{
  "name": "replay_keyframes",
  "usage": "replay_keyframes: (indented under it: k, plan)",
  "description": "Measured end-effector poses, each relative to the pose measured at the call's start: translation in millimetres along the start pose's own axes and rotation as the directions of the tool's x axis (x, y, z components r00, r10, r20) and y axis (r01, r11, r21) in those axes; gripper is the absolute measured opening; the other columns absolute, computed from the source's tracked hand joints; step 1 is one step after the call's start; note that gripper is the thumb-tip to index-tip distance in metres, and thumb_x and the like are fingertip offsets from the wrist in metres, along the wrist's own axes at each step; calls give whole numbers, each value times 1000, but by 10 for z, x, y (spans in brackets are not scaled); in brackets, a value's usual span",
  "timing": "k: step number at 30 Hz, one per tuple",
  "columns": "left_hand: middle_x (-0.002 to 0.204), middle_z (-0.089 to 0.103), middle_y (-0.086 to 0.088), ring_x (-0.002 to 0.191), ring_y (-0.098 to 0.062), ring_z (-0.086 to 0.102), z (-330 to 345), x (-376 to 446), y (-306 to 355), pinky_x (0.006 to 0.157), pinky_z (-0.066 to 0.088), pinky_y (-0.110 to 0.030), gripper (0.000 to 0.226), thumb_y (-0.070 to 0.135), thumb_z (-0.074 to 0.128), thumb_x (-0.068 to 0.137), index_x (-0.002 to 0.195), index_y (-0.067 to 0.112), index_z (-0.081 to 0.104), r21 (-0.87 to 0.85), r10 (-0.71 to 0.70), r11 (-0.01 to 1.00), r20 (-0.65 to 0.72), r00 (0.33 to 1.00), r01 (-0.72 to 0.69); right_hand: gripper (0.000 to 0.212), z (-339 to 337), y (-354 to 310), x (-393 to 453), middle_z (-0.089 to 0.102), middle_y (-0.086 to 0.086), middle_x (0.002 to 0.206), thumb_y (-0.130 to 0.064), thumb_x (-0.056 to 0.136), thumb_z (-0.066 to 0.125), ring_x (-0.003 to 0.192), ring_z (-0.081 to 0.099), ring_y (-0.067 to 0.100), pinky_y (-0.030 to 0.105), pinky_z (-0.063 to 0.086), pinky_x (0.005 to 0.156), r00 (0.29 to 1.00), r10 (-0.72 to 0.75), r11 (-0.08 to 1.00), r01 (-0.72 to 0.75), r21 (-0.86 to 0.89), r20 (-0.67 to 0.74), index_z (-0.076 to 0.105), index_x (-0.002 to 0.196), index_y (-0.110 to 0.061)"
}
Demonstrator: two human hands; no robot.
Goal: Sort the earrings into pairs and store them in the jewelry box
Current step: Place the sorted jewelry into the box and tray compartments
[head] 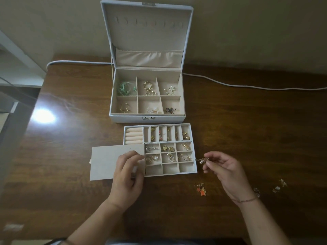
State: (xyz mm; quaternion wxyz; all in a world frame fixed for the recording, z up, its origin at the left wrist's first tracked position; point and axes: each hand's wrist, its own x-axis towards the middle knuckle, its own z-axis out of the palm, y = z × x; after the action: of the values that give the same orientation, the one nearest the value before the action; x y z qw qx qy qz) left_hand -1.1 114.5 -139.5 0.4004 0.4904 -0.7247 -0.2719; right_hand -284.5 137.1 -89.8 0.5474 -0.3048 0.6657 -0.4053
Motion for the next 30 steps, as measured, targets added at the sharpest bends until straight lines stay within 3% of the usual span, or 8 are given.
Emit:
replay_keyframes:
  k: [3,8,11,14,18,24,27,30]
  plan:
    - [119,49,2,113,-12,51,-5,11,41,97,44,-21,33,11,47,86,119,14,52,-73,-102,993,-62,993,97,20,126,-162,-137,71,16,81,8,84,61,76,68,25,32,58,73,995,-49,998,46,30,91,68,99,-4]
    - [119,49,4,111,-13,53,-23,15,35,96,45,-23,35,7,47,86,119,13,52,-113,-122,987,-85,989,112,22,495,-285,-299,71,12,84,9,83,65,79,69,24,28,57,73,957,-129,988,147,-51,261,70,96,-8]
    - [119,50,1,116,-8,50,-34,11,37,98,44,-21,35,6,47,86,120,12,52,-113,-126,987,-94,988,115,26,728,-218,-264,70,1,91,4,82,68,83,68,19,28,57,75,937,-192,954,248,-167,293,72,94,-18]
    - [119,50,1,112,-13,53,-30,2,22,95,45,-23,35,5,47,86,120,13,52,-121,-126,986,-98,987,114,23,926,-117,-196,67,-12,94,-5,84,68,93,66,12,24,56,79,923,-241,873,341,-349,299,72,94,-25]
    - [118,50,0,105,-18,55,-18,1,5,90,48,-26,35,4,48,86,120,13,52,-133,-134,984,-104,985,120,19,1160,-7,-152,63,-15,95,-10,85,66,89,63,4,18,54,77,903,-254,769,406,-493,347,71,95,-26]
    - [119,51,-4,116,-9,51,-34,8,5,97,44,-20,35,4,49,86,120,10,53,-123,-120,986,-89,989,109,18,1249,38,-92,56,-21,71,-16,85,70,65,55,-10,4,41,59,954,-211,706,298,-643,211,71,99,-27]
    - [120,50,0,117,-9,50,-32,8,9,98,42,-18,35,4,49,86,120,11,53,-124,-108,988,-89,990,96,22,1231,53,-86,70,-16,93,-25,86,69,81,64,-2,16,55,74,958,-207,651,287,-703,200,69,106,-33]
    - [119,50,2,110,-14,54,-24,-2,-4,94,46,-21,34,5,48,86,119,12,53,-134,-113,986,-115,987,97,25,1205,83,-101,71,-17,100,-23,88,66,93,66,2,17,54,81,956,-217,626,291,-723,197,68,111,-33]
